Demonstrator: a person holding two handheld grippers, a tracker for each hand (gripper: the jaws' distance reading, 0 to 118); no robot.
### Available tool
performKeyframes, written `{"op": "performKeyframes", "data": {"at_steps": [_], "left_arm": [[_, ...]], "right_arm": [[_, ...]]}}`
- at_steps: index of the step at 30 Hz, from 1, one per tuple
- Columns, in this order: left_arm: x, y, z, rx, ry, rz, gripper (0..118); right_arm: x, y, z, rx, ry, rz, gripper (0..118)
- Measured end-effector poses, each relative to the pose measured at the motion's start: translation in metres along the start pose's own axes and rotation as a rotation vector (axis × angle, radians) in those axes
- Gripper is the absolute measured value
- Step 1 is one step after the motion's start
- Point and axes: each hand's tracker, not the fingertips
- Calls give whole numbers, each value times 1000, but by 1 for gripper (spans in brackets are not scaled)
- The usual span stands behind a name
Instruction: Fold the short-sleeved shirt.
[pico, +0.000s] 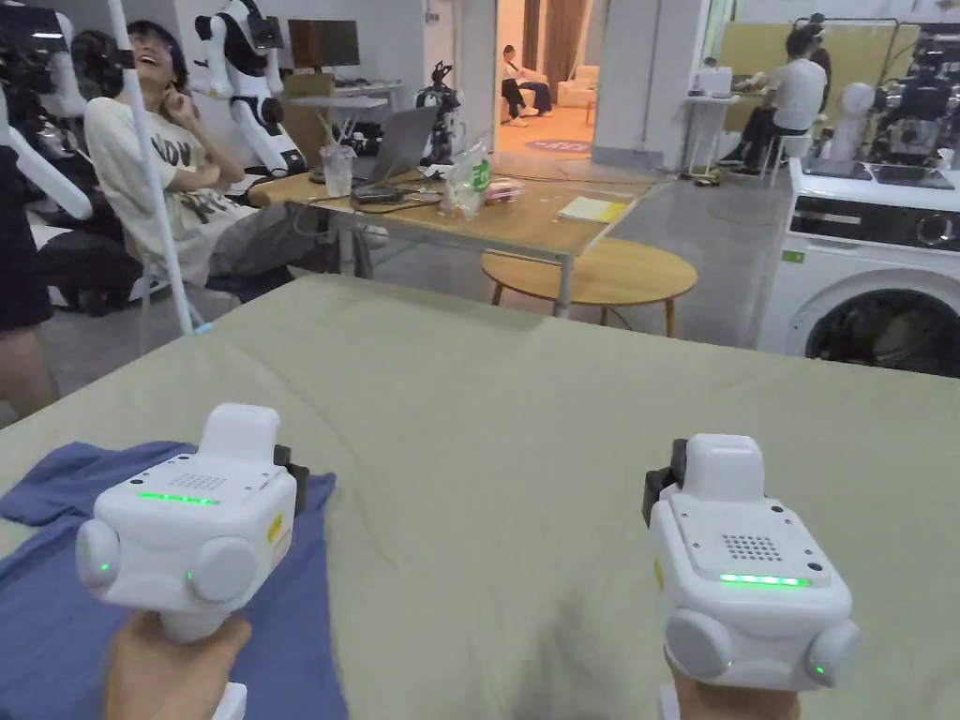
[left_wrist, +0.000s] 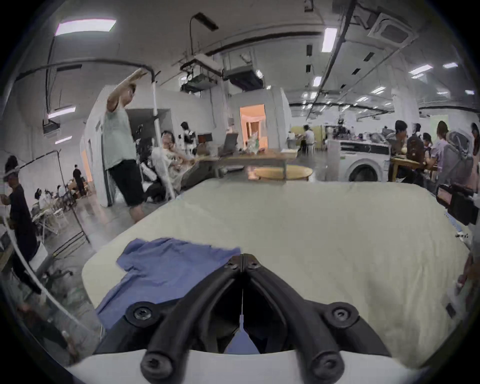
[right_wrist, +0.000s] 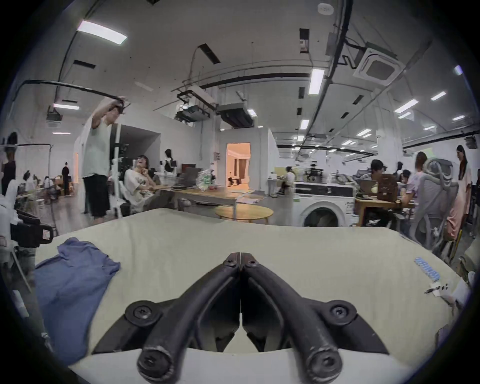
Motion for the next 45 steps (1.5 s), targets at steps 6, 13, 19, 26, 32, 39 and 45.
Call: {"op": "performKeyframes", "data": {"at_steps": [6,13,19,26,32,39,45], "left_arm": [[-79,-17,-21,-252,-2,127,0],[-135,-47,-85,-580,-108,228,52],[-138,-68,-134,-630,-88,248,58],[-105,-86,-154,-670,39,168,65],[-76,-89,-140,-568,-29,13,0],[-115,-66,-107,-372,-93,219,0],[-103,9,-63,-130,-186,204,0]], "right_arm": [[-45,-16,-11,-48,89,50,0],[-45,-30,-17,-82,112,121,0],[-17,-36,-20,-112,58,117,0],[4,-41,-23,-134,8,111,0],[8,-46,-29,-162,6,71,0],[10,-46,-25,-148,11,95,0],[20,-35,-24,-128,0,79,0]]}}
